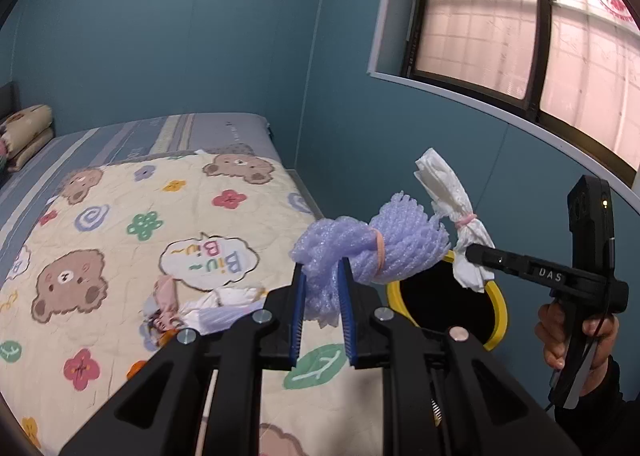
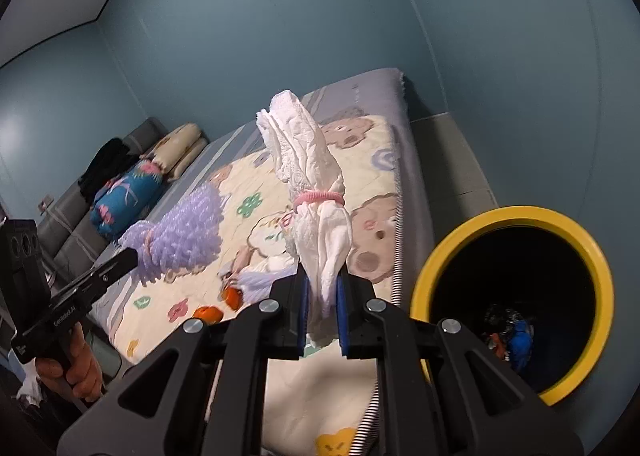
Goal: Collect trash
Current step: 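Lift and carry the tissue bundle and foam sleeve with both tools over the bin, then open both tools to drop the tissue bundle and foam sleeve into the bin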
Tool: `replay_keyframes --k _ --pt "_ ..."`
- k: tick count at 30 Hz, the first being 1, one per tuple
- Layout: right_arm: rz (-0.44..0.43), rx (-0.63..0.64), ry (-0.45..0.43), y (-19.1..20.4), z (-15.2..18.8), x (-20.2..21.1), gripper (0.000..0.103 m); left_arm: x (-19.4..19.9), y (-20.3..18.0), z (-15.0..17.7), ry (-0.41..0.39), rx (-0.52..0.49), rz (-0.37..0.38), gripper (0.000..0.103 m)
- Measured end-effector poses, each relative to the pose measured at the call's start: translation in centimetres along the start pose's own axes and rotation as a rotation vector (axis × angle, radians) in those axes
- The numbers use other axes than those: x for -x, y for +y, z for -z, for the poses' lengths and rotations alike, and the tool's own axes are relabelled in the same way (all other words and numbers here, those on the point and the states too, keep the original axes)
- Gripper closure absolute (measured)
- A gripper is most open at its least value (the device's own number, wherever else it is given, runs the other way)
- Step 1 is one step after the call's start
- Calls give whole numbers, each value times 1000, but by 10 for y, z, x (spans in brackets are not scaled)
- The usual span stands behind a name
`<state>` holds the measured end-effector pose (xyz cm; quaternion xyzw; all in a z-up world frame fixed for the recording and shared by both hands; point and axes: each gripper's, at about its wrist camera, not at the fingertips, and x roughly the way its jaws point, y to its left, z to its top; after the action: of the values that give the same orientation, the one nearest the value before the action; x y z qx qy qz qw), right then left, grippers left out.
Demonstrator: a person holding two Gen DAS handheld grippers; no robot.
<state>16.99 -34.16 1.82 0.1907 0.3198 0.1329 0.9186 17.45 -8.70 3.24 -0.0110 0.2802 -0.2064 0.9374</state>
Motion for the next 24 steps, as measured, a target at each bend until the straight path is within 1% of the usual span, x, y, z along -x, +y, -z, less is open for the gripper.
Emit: replay_keyframes --k 9,19,24 --pt "85 -76 -80 -44 -10 23 92 -39 -38 -12 38 -57 64 88" --pt "160 -150 -111 -85 -12 33 92 -88 -76 -15 90 -91 131 88" --pt "207 -179 -125 -100 -13 33 92 -113 -93 -14 123 -107 148 88"
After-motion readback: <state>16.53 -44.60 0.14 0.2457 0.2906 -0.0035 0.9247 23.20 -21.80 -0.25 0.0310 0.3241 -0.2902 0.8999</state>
